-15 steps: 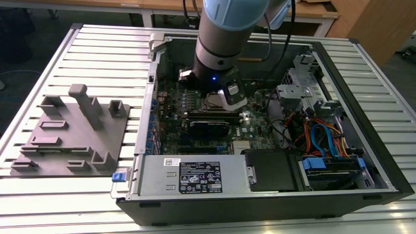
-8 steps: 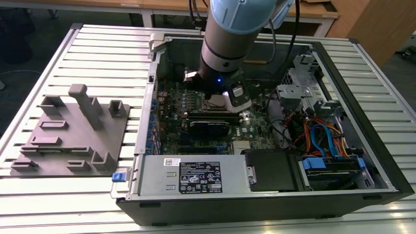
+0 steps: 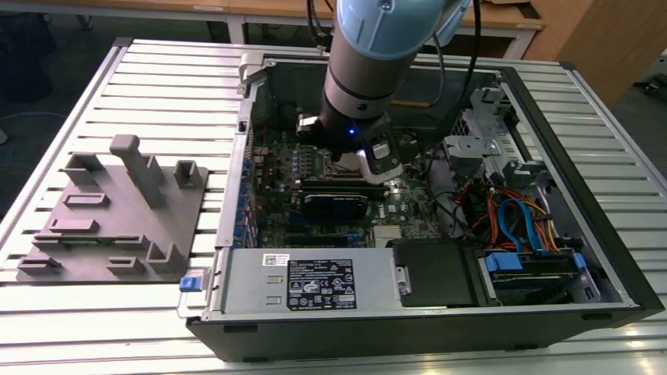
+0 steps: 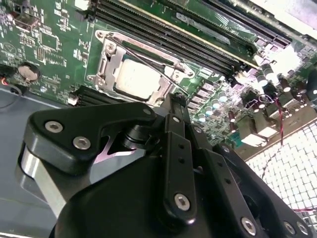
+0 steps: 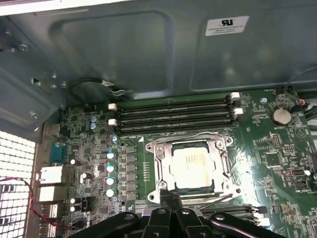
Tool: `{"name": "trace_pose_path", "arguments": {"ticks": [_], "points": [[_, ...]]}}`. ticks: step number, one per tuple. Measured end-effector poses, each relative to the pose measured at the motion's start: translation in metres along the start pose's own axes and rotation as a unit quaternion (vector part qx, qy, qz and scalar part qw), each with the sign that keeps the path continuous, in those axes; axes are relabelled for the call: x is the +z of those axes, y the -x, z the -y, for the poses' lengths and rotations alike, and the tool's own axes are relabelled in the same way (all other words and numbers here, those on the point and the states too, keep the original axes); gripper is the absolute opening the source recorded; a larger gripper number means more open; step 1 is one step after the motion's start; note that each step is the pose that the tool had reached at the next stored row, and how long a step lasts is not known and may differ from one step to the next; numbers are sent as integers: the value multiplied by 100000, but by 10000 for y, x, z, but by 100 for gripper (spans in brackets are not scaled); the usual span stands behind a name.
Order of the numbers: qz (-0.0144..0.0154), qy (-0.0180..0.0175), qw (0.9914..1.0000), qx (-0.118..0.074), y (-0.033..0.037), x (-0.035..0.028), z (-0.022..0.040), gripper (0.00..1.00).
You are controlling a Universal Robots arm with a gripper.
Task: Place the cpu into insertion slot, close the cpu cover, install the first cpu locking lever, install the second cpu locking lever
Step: 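Install the second cpu locking lever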
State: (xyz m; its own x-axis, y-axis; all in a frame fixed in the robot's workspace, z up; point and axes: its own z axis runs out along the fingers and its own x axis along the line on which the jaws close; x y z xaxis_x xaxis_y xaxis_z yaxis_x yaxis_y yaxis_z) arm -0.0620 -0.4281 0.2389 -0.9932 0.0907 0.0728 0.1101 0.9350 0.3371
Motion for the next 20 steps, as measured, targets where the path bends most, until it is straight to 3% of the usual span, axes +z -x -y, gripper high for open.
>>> {"name": "trace_pose_path", "arguments": {"ticks": [4,9,13,20], "points": [[24,-1,100000,91,14,-12,79,10],[11,3,100000,127,12,68,117,10],[7,5,100000,154,-40,130,146,10],[255,88,99996,869,-93,199,187,10]]}}
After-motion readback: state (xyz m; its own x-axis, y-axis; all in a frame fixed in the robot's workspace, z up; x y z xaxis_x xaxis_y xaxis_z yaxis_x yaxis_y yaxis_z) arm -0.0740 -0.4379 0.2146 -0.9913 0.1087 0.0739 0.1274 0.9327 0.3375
